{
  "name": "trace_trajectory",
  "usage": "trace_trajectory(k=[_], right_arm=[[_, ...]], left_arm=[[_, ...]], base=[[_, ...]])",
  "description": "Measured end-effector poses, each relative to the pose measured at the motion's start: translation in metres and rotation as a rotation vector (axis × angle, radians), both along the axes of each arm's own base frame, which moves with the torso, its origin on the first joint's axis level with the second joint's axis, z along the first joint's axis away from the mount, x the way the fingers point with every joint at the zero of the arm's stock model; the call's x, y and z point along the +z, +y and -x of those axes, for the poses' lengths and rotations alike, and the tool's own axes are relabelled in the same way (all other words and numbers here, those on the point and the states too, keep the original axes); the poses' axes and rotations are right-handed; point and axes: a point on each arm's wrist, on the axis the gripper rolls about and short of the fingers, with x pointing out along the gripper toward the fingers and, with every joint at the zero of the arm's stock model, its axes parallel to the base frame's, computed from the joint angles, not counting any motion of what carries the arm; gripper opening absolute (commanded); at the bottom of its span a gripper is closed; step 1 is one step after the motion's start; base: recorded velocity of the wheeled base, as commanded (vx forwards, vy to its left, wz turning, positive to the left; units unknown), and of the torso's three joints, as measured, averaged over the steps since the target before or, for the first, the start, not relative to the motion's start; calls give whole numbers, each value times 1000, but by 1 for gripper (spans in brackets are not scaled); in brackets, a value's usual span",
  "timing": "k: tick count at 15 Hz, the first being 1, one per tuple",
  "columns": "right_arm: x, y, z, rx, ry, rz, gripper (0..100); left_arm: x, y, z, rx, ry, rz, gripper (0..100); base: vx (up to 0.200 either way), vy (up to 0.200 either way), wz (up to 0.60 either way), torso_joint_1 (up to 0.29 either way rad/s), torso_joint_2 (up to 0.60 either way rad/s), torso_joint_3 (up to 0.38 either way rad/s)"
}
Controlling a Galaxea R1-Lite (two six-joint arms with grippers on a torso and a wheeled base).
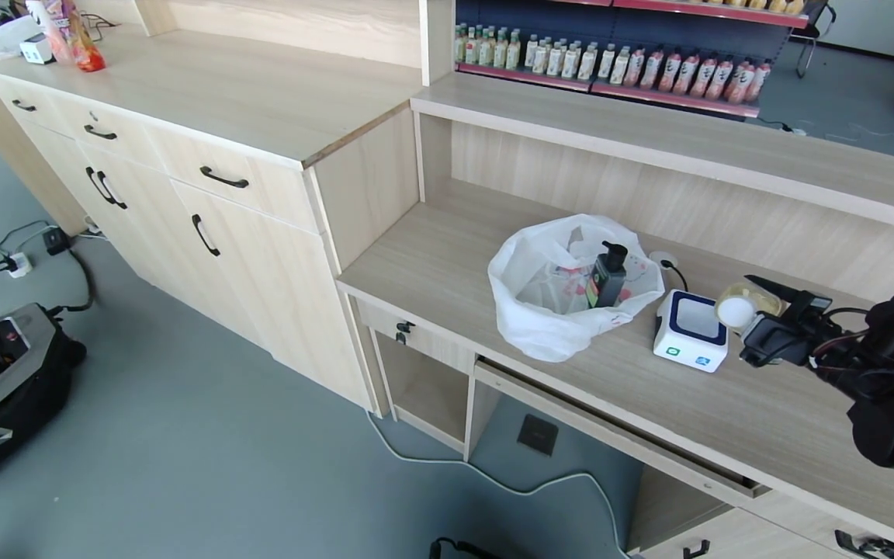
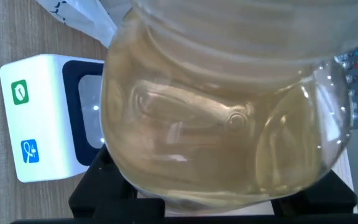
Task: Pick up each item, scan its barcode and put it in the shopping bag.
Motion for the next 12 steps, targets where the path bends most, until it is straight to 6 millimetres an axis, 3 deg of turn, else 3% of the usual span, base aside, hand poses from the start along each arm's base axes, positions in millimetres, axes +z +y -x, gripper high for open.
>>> trace_trajectory(k=[12], right_arm=[[-3, 19, -35, 75, -48, -31, 0]], left_arm=[[0, 0, 0, 0, 0, 0, 100]], base=[[0, 0, 0, 0, 0, 0]])
